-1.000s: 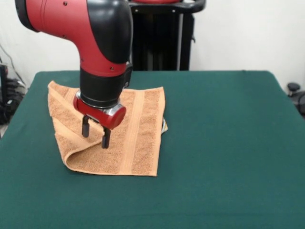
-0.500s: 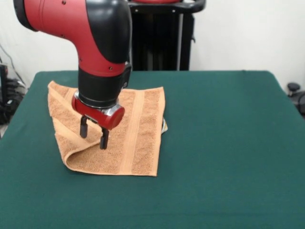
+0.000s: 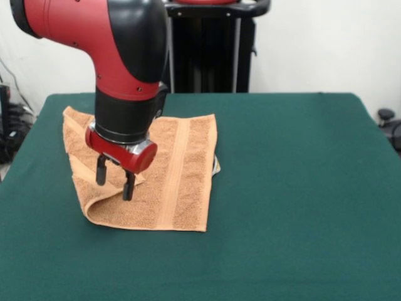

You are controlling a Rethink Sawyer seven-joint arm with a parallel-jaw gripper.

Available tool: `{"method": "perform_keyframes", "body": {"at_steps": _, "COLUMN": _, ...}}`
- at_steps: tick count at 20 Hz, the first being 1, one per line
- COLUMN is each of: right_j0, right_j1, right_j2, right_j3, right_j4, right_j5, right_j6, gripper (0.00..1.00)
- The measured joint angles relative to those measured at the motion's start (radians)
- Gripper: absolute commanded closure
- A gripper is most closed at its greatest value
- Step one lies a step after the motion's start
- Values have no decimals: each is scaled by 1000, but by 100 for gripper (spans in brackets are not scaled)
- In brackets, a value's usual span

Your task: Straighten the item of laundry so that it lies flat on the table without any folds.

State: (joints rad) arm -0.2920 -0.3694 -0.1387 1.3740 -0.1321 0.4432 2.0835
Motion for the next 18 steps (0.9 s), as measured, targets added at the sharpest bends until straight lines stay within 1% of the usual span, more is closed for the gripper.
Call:
{"method": "perform_keyframes", "body": {"at_steps": 5, "right_j0": 4, "right_j1": 7, "right_j2": -14, "right_j3": -21, "right_j4": 0, "right_j5": 1, "right_j6": 0, "gripper": 0}}
{"method": "perform_keyframes", "body": {"at_steps": 11, "right_j0": 13, "right_j1": 39, "right_j2": -49, "right_j3": -54, "right_j4": 0, "right_j5": 19, "right_j6": 0, "gripper": 0}}
{"method": "perform_keyframes", "body": {"at_steps": 18, "right_j0": 31, "right_j1": 79, "right_j2": -81, "right_j3": -71, "right_j4": 6, "right_j5": 103, "right_j6": 0, "gripper": 0}}
